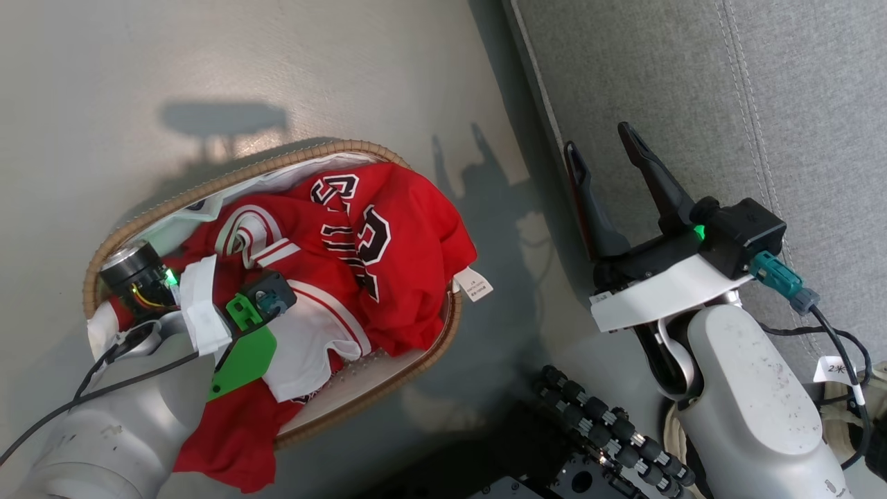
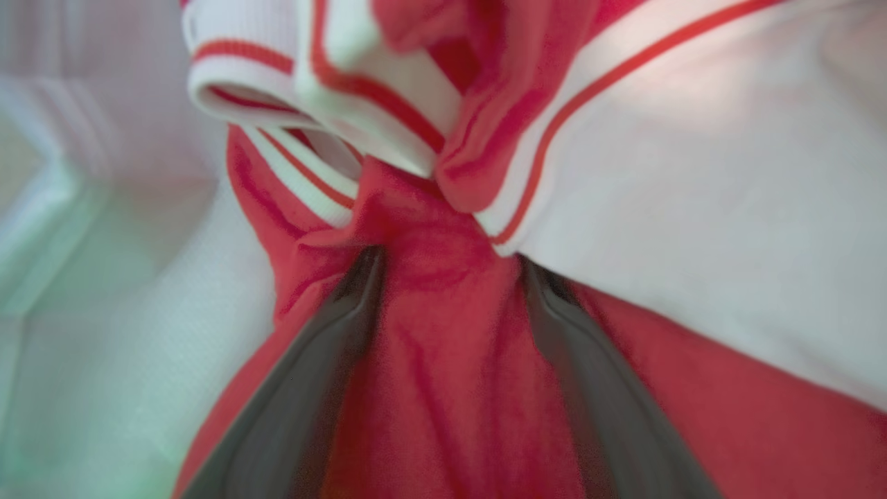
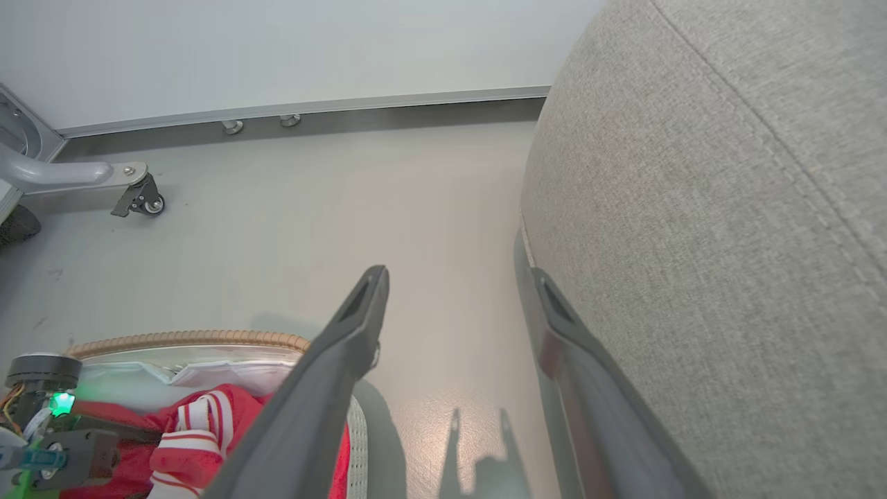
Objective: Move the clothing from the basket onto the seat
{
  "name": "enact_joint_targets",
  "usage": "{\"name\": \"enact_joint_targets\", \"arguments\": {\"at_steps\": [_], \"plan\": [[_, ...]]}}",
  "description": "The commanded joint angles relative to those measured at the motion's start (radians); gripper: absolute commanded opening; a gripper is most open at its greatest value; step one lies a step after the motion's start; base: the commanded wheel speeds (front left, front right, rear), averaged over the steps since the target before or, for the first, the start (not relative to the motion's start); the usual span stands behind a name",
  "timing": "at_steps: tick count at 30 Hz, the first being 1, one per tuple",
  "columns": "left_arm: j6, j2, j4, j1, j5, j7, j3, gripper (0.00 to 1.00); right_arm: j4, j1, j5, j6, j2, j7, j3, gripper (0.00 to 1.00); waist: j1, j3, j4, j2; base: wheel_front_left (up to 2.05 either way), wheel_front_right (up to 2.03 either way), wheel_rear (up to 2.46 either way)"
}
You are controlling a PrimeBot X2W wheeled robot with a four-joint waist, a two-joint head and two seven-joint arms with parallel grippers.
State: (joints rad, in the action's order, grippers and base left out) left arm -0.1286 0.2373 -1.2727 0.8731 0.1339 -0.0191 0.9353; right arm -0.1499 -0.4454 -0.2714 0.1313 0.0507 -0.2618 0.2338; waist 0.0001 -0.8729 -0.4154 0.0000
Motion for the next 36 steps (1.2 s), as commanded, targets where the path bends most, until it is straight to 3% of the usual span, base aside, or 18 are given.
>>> {"name": "enact_joint_targets", "arguments": {"at_steps": [1, 2, 3, 4, 14, 27, 36], "plan": [[-0.003, 0.011, -0.01, 0.008, -0.013, 0.007, 0.004, 1.0, -0.003, -0.014, -0.006, -0.001, 0.001, -0.005, 0.001, 1.0, -0.0001, -0.007, -0.006, 0.0, 0.0, 0.0, 0.0], [-0.003, 0.011, -0.012, 0.006, -0.022, 0.013, 0.007, 1.0, -0.003, -0.015, -0.008, -0.001, 0.001, -0.005, 0.001, 1.0, -0.0001, -0.009, -0.007, 0.0, 0.0, 0.0, 0.0], [-0.003, 0.012, -0.012, 0.005, -0.029, 0.013, 0.012, 0.61, -0.004, -0.017, -0.01, -0.001, 0.001, -0.005, 0.002, 1.0, -0.0001, -0.009, -0.007, 0.0, 0.0, 0.0, 0.0], [-0.003, 0.012, -0.013, 0.003, -0.037, 0.012, 0.018, 0.0, -0.004, -0.02, -0.013, -0.001, 0.001, -0.005, 0.002, 1.0, -0.0001, -0.009, -0.008, 0.0, 0.0, 0.0, 0.0], [-0.003, -0.019, -0.013, -0.038, -0.133, -0.05, 0.04, 0.0, -0.011, -0.025, 0.0, -0.001, 0.002, -0.005, -0.023, 1.0, -0.0001, 0.066, 0.008, 0.0, 0.0, 0.0, 0.0], [-0.003, -0.135, -0.003, -0.17, -0.253, -0.204, 0.022, 0.0, -0.07, 0.052, 0.093, -0.001, 0.003, -0.005, -0.089, 1.0, -0.0001, 0.34, 0.116, 0.0, 0.0, 0.0, 0.0], [-0.003, -0.176, 0.044, -0.259, -0.319, -0.244, 0.021, 0.0, -0.122, 0.137, 0.143, -0.001, 0.003, -0.005, -0.156, 1.0, -0.0001, 0.523, 0.191, 0.0, 0.0, 0.0, 0.0]]}}
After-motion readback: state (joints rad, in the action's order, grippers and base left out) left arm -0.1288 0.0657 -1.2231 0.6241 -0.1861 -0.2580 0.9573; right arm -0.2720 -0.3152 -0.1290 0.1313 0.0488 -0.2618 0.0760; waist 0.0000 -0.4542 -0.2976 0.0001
